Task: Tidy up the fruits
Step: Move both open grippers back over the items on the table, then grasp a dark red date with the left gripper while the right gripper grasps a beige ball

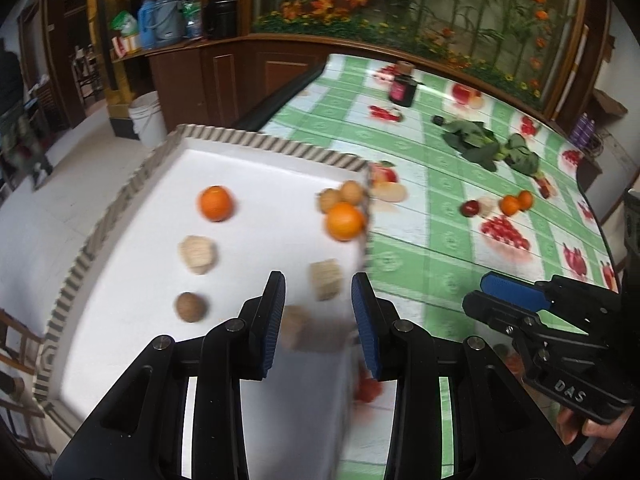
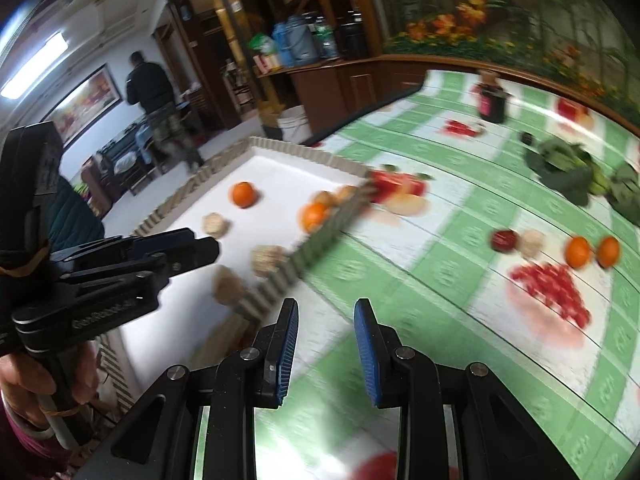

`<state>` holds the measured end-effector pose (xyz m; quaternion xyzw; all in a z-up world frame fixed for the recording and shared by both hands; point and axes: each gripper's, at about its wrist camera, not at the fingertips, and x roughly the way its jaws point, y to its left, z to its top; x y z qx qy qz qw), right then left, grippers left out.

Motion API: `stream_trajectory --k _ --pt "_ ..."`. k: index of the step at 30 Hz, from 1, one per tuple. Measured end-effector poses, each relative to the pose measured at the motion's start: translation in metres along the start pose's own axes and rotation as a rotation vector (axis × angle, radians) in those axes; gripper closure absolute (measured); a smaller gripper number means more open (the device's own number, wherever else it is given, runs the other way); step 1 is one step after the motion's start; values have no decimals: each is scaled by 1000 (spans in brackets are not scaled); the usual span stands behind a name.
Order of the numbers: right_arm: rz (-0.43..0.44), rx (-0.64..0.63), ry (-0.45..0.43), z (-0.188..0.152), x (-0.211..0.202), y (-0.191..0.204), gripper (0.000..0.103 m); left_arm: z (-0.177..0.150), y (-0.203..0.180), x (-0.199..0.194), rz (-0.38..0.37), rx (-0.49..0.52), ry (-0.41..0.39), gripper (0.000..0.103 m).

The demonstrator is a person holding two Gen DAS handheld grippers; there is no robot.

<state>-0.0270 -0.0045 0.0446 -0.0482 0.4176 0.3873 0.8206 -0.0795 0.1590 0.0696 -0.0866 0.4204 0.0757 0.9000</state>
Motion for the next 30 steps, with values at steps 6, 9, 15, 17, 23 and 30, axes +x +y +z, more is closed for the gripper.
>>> stream_trajectory --k 6,9,15,17,23,30 --pt "-71 91 -1 -16 -14 -51 75 5 -40 13 -44 51 22 69" --pt "-103 123 -3 -21 -20 -75 75 10 -63 23 -74 80 38 69" --pt "-156 184 -26 -18 -26 -116 74 18 -96 45 -104 124 74 69" --pt "-153 198 -30 -12 -24 -127 74 22 -105 54 -109 127 88 69" --pt "-167 149 -30 15 -4 -139 72 28 -117 73 -102 136 120 69" --pt "-176 73 11 35 27 -147 71 38 -119 89 -91 120 136 69"
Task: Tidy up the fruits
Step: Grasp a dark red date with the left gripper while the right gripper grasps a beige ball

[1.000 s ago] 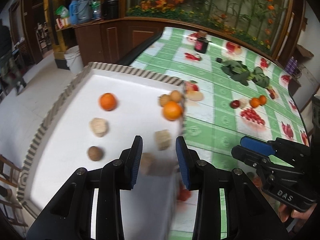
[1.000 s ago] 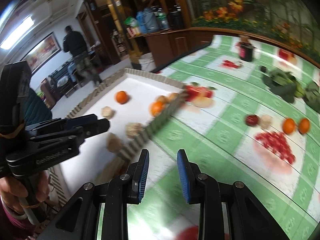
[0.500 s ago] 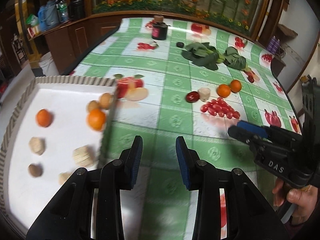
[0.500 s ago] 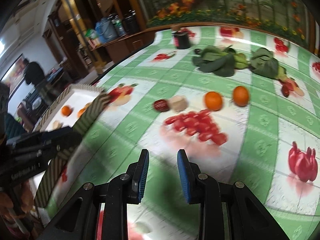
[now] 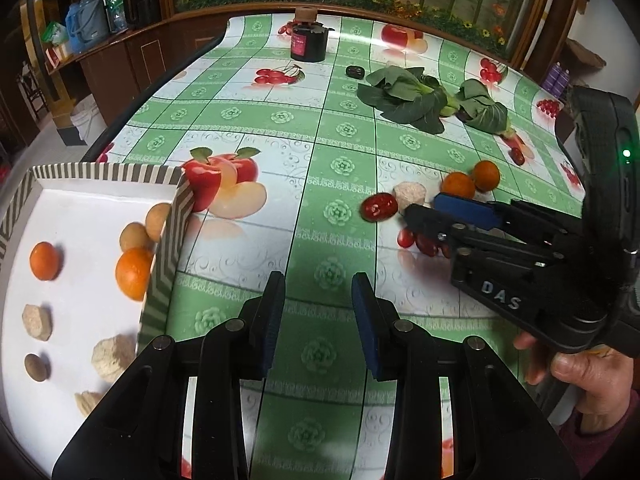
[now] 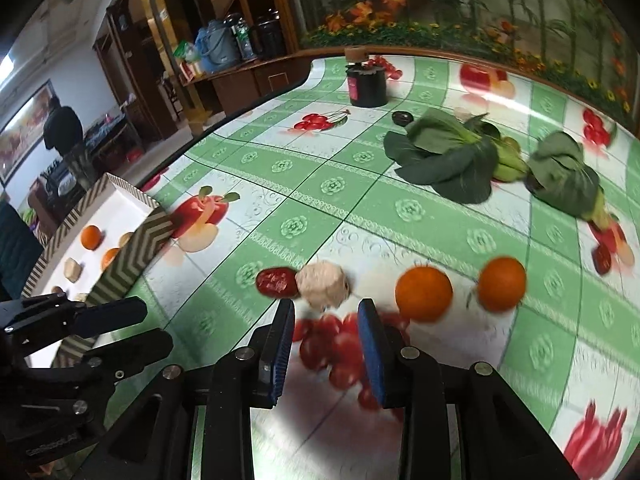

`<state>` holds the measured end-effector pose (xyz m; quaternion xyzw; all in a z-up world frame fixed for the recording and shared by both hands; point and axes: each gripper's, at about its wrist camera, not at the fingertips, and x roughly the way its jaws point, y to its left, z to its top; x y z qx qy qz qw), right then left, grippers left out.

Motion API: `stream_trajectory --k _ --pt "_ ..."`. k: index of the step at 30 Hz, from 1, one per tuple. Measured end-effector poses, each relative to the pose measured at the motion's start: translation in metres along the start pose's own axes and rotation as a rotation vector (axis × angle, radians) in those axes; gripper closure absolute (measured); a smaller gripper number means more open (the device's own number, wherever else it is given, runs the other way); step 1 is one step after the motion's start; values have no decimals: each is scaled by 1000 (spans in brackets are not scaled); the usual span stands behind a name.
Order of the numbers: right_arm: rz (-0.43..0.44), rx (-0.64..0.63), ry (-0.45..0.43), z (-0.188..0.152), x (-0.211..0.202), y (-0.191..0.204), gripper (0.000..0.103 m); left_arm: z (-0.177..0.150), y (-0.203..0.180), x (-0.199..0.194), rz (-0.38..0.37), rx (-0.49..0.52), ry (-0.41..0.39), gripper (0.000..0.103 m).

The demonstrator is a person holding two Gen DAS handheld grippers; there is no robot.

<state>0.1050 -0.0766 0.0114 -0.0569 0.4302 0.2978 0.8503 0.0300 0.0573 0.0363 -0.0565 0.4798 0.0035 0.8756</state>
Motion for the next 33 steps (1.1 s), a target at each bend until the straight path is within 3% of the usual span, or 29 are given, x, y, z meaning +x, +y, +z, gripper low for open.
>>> stream_trajectory --k 9,19,28,30,33 --pt "55 3 -20 8 13 -10 75 14 -12 18 -8 13 15 69" --pt "34 4 -57 -1 -34 -24 76 36 -33 42 -54 17 23 69" --pt "34 18 -47 -9 -40 -33 76 48 -37 60 -55 21 -17 70" --pt "36 16 -48 -9 -42 -32 75 47 -36 59 -54 29 -22 80" --pt "40 13 -50 -10 -44 -29 76 42 -33 55 -59 26 -16 82"
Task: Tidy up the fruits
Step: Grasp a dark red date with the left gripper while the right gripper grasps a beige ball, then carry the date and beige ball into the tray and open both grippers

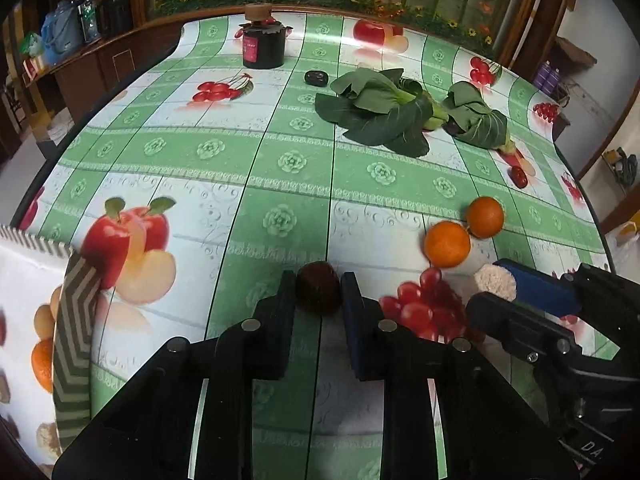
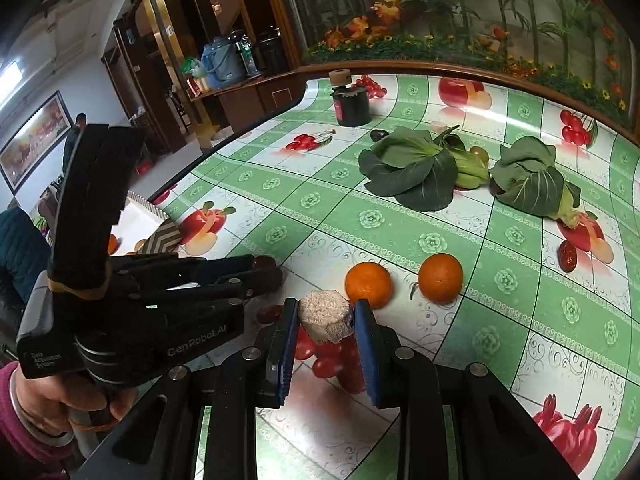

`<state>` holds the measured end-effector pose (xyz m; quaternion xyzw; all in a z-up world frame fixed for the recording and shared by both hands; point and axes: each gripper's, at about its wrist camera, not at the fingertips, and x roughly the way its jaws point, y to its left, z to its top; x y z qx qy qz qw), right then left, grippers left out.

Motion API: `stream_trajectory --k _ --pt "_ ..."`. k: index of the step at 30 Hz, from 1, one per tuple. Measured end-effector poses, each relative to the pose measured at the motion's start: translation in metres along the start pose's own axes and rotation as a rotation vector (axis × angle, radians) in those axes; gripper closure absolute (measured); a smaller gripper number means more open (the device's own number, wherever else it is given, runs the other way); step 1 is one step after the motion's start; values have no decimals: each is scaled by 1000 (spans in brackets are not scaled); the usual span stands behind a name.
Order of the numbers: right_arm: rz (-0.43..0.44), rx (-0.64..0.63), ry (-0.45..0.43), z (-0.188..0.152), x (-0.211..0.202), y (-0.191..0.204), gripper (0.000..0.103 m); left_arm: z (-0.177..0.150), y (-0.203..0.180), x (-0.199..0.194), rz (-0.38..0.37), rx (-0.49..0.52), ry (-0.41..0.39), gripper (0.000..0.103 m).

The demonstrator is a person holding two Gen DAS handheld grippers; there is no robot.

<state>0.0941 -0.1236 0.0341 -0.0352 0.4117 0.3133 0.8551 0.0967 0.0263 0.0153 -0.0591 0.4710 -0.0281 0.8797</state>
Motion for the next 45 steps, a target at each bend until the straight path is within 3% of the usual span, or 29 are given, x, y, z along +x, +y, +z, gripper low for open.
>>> stream_trajectory --k 11,21,33,45 --pt "53 7 -6 -16 -14 35 75 -38 11 -54 26 -7 -40 82" --pt "126 9 3 -41 -19 87 76 -81 41 -108 102 -12 -119 81" --pt "180 -91 -4 -47 -26 164 76 -120 99 -161 202 -75 -202 81" --pt "259 -206 27 -47 -10 240 76 -151 166 -188 298 -177 -215 81"
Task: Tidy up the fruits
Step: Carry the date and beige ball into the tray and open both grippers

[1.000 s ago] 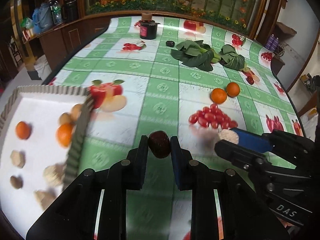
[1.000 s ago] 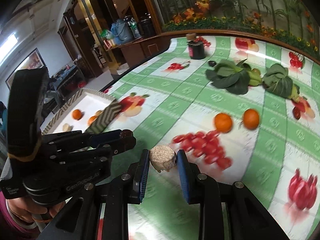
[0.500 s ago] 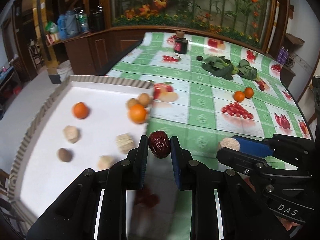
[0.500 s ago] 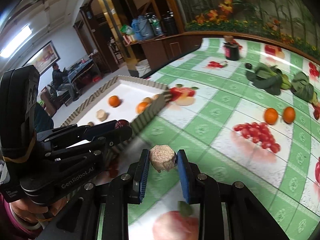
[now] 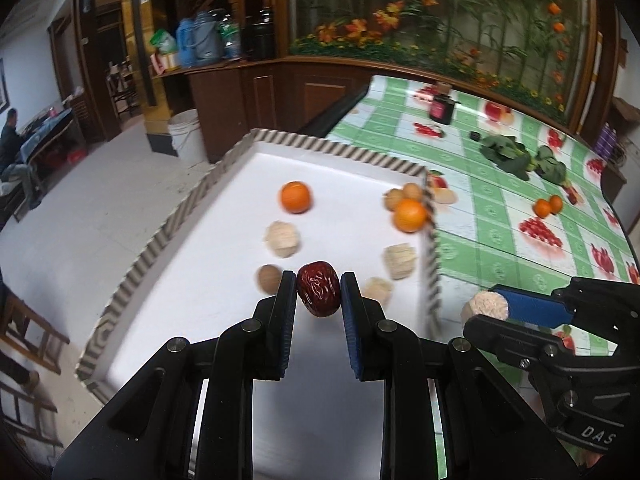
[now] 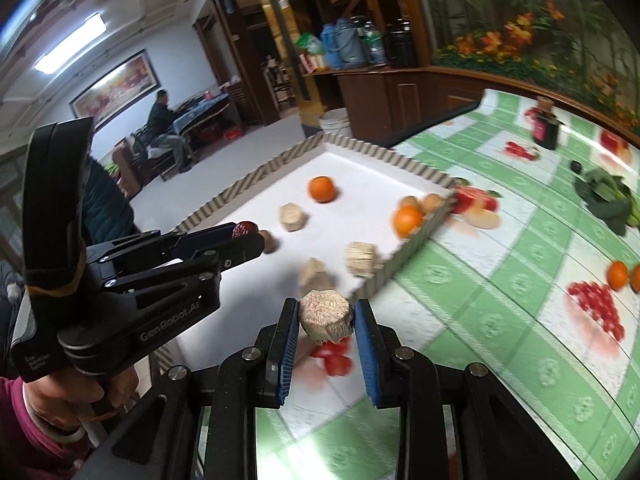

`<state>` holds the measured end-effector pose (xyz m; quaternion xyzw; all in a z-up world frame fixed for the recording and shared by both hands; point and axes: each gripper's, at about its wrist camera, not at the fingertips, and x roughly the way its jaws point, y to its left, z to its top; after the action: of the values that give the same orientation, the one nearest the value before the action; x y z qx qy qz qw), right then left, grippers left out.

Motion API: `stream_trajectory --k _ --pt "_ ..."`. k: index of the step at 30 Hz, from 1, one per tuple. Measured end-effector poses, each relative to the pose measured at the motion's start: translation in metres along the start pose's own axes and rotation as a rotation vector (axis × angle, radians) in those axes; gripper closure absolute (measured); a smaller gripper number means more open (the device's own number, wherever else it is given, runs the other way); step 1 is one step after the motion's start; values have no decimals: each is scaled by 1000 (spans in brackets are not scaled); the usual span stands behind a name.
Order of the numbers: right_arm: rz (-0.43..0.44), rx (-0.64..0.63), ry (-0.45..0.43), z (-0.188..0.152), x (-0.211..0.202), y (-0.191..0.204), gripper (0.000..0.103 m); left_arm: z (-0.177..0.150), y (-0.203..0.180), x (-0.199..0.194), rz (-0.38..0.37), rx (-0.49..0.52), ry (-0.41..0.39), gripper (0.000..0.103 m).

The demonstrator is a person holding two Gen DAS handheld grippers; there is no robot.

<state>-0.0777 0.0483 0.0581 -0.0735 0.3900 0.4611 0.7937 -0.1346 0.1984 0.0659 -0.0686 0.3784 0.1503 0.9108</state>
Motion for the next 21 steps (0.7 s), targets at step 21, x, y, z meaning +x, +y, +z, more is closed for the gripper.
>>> stream_trajectory --k 21 --pt "60 -95 100 13 56 40 76 -8 58 20 40 -103 66 81"
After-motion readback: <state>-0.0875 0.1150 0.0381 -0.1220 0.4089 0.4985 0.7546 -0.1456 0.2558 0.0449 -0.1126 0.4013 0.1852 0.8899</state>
